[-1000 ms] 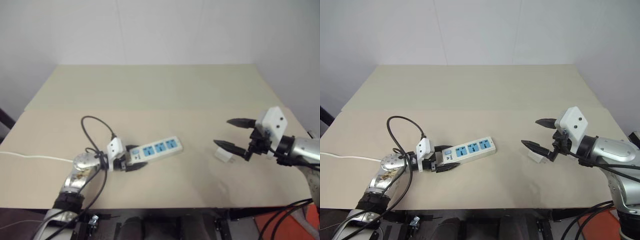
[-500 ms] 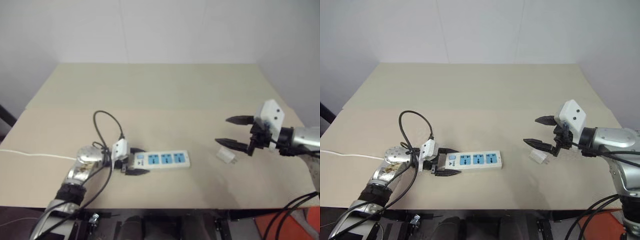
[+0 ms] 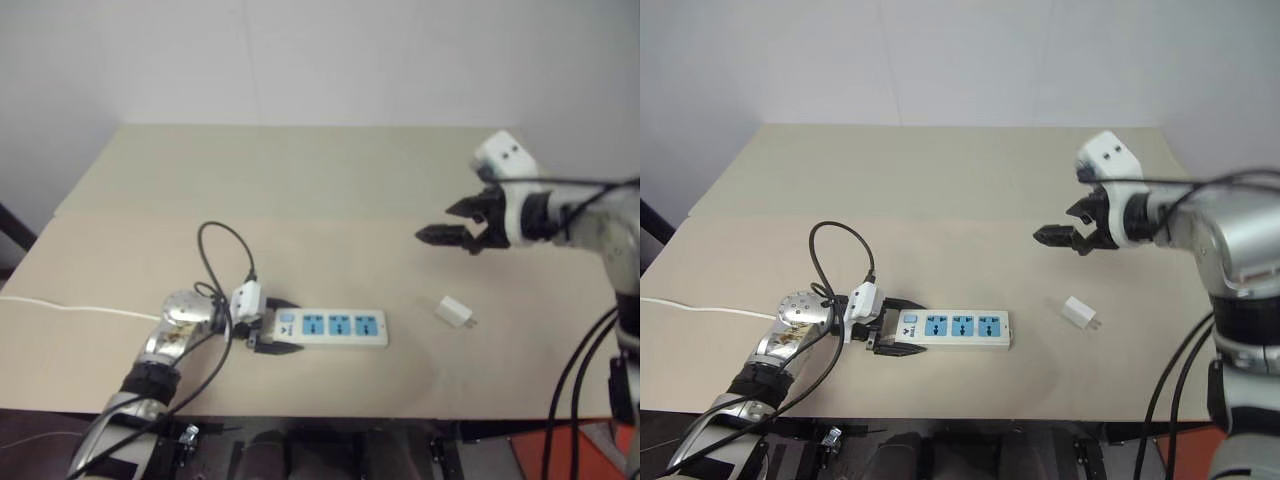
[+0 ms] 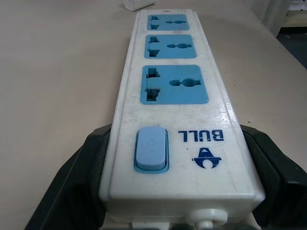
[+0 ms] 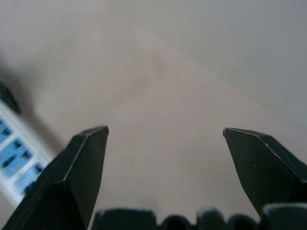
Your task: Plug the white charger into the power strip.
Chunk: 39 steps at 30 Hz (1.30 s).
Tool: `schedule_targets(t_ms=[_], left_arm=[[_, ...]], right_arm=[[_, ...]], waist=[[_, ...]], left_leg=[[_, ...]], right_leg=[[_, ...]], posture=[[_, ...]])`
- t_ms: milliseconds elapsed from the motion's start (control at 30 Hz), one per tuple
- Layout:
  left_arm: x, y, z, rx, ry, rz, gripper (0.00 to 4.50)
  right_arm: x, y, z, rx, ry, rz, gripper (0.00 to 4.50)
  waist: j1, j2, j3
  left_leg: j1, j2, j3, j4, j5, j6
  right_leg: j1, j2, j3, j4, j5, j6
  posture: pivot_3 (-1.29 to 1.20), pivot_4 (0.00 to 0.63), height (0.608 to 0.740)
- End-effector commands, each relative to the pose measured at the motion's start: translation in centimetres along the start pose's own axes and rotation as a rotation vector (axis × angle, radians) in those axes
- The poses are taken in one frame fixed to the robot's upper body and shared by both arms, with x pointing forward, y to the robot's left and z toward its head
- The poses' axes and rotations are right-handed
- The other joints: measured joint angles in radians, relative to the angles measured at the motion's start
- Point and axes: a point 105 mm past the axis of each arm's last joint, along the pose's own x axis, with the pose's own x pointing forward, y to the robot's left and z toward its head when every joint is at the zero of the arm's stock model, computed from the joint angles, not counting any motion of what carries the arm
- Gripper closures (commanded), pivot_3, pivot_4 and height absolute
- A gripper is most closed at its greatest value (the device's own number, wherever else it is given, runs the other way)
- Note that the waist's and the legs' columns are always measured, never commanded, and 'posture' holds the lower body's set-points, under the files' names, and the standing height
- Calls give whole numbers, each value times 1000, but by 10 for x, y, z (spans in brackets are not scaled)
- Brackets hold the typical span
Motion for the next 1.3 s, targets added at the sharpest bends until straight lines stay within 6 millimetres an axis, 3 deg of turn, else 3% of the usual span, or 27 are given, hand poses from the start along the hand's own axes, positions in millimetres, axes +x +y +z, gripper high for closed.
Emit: schedule_targets(t_ms=[33,333,967,1100,1300], left_arm=[[3,-1,0,4,12,-15,1195],[3,-2,0,2,10,-13,1195],[3,-1,2,2,17,0,1195],[3,-2,1,-4,22,3,1195],[2,-4,0,-13,27,4,1195]], right_arm=[[6,4,-27,53,255,43,0],[31,-5,-65,18,449,3,0],[66,5,-103,-45,496,77,0],[67,8,-106,-66,508,90,867],[67,10,-106,-86,514,95,3018]], waist=[[1,0,0],[-3,0,0],[-5,0,0],[-5,0,0],[-5,0,0]], left_leg=[[-1,0,0,0,0,0],[-8,-3,2,2,0,0],[-9,-2,2,6,0,0],[-9,-2,2,6,0,0],[-9,-2,2,6,0,0]], right_leg=[[-2,-1,0,0,0,0],[-10,-1,3,4,1,1],[-10,0,2,5,1,1],[-10,0,2,5,1,2],[-10,0,2,5,1,2]], posture=[[0,150,740],[0,150,740],[0,150,740],[0,150,740],[0,150,740]])
